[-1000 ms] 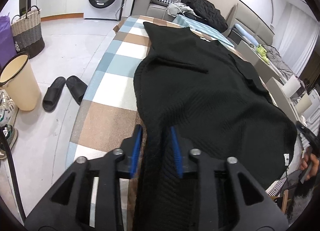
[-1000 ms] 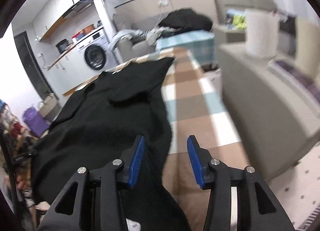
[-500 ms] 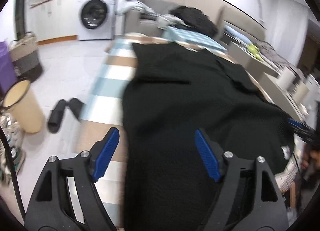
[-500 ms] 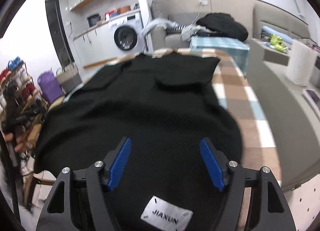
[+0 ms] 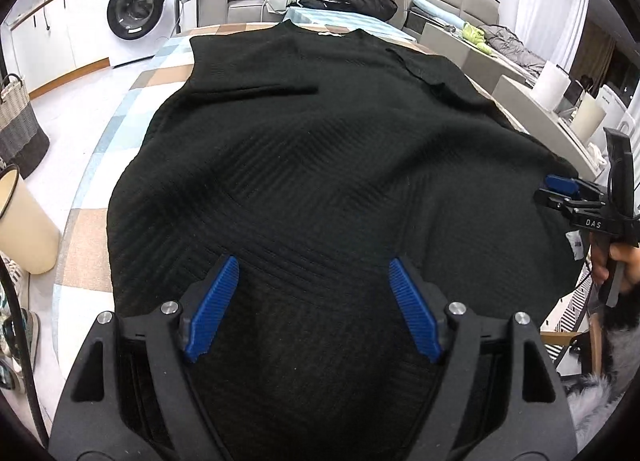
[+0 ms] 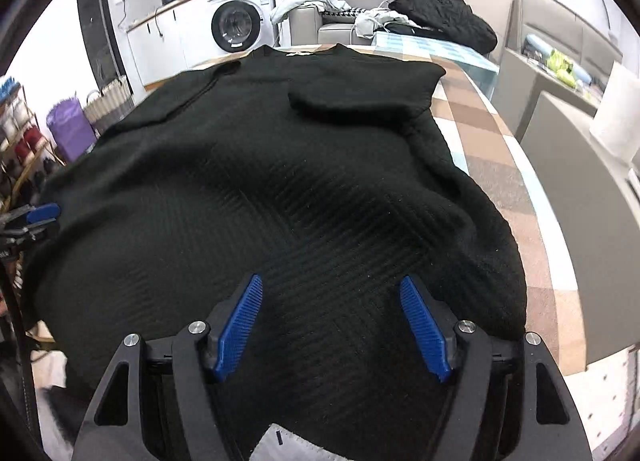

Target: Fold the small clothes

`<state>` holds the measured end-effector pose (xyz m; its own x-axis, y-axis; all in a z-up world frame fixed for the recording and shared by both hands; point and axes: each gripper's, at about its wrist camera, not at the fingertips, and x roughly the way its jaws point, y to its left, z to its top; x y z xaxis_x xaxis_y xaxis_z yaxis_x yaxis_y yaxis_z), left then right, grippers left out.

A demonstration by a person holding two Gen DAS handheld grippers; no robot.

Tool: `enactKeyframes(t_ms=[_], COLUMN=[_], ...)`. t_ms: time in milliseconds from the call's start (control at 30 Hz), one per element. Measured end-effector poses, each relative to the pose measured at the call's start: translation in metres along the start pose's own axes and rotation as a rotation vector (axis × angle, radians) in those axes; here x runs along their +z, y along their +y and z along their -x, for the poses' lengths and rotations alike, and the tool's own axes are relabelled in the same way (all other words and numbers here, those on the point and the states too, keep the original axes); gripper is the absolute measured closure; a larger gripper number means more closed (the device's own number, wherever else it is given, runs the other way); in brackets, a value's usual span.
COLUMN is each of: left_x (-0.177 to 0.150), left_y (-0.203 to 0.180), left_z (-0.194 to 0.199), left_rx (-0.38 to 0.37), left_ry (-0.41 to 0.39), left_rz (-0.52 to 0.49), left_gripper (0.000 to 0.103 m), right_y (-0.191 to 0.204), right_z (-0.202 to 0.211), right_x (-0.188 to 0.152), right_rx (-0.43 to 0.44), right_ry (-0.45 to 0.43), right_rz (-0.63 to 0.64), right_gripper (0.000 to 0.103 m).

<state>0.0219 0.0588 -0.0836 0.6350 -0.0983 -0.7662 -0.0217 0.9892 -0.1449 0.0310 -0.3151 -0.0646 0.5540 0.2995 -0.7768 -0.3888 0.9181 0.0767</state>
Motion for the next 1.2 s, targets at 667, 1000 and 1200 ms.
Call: enactKeyframes(t_ms=[667, 1000, 1200], left_x=[0.002, -0.001, 0.004], left_y=[-0.019, -0.028, -0.010], left_z=[-0.013, -0.008, 0.008], left_rx=[0.070, 0.018, 0.027], left_ry=[0.015, 0.008, -0.013], left_rz=[-0.100, -0.157, -0.105], left_gripper=[0.032, 0.098, 0.086], right_y=[0.016, 0.012, 0.014], right_z=[0.004, 0.009, 0.033], right_x=[-0.004, -0.005, -0.020], right_rx=[0.015, 0.050, 0.120], right_ry=[-0.008, -0.010, -0.036], right_rz=[0.046, 0.051, 0.051], right_gripper=[0.047, 0.087, 0.074])
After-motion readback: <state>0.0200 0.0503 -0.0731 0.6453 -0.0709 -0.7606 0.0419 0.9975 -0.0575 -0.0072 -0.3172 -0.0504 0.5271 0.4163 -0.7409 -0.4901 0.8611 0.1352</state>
